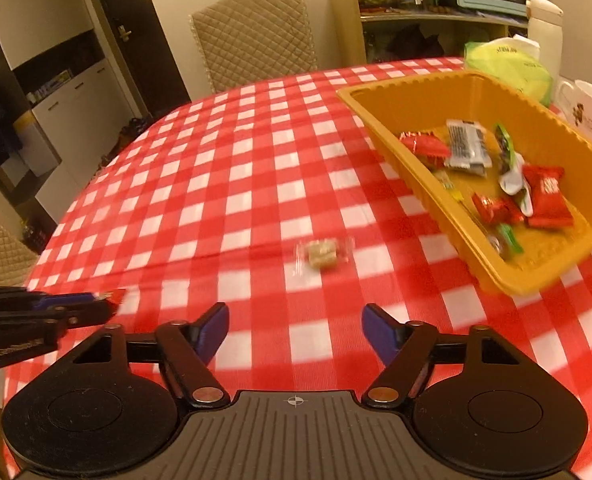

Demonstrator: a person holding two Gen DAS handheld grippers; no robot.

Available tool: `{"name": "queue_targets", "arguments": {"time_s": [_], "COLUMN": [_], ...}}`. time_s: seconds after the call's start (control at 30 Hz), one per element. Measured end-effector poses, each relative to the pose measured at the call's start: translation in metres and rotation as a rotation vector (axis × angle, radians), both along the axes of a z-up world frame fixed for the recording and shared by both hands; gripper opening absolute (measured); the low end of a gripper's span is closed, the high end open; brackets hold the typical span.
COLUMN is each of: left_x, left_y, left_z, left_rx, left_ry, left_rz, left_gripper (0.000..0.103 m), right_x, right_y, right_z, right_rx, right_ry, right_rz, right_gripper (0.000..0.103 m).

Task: Organize snacks
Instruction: 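Grasp small clear-wrapped candy with right tool while left tool grasps red candy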

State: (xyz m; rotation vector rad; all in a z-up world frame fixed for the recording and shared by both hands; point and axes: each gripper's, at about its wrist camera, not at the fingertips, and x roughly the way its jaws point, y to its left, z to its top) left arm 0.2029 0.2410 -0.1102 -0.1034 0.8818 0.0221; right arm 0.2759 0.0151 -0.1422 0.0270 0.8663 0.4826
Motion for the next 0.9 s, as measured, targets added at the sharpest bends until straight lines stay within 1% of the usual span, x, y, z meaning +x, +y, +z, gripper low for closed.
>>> {"name": "queue_targets", "arguments": {"time_s": [0.03,0.1,0.2,0.37,0.47,0.53,0.57,0.63,0.7,0.83,0.9], "left_x": [0.000,0.001,0.002,0.003,0.005,0.007,0.007,0.008,0.008,0.009,0.009], "left_y": [0.004,0.013,0.021,0.031,0.036,0.039,0.041,0.044,0.047,0.052,0.053], "left_z": [0.000,0.001,0.001,0.001,0.000,0.000,0.000,0.000,0.000,-0.001,-0.002], "left_rx": [-0.002,-0.011,-0.014,-0.020,-0.023,-0.025,-0.026,-0.026,-0.028,-0.034,-0.038], "left_ry": [-0.001,-0.003,-0.006,-0.011,-0.014,-0.015,-0.016,-0.018,-0.019,-0.019,-0.018], "left_rz": [0.013,0.035,0.059,0.076,0.085,0.091,0.092,0.095,0.097,0.101,0.101], "left_gripper": [0.014,0.014,0.014,0.014,0.014,0.014,0.014,0.014,0.014,0.014,0.014], "right_x": [0.004,0.012,0.026,0.045,0.055,0.061,0.062,0.067,0.069,0.061,0.057], "right_y": [0.002,0.007,0.011,0.016,0.018,0.020,0.022,0.026,0.031,0.041,0.045], "right_z": [-0.001,-0.004,-0.010,-0.018,-0.020,-0.021,-0.021,-0.022,-0.024,-0.027,-0.030], "right_rx": [-0.002,-0.003,0.015,0.040,0.049,0.037,0.034,0.015,-0.019,-0.110,-0.157], "right_ry": [-0.006,-0.006,0.034,0.083,0.088,0.077,0.071,0.061,0.043,-0.013,-0.041], "right_rz": [-0.002,-0.011,-0.040,-0.088,-0.109,-0.114,-0.113,-0.109,-0.102,-0.058,-0.034], "right_gripper": [0.070,0.063,0.057,0.055,0.055,0.052,0.047,0.043,0.036,0.031,0.024]}}
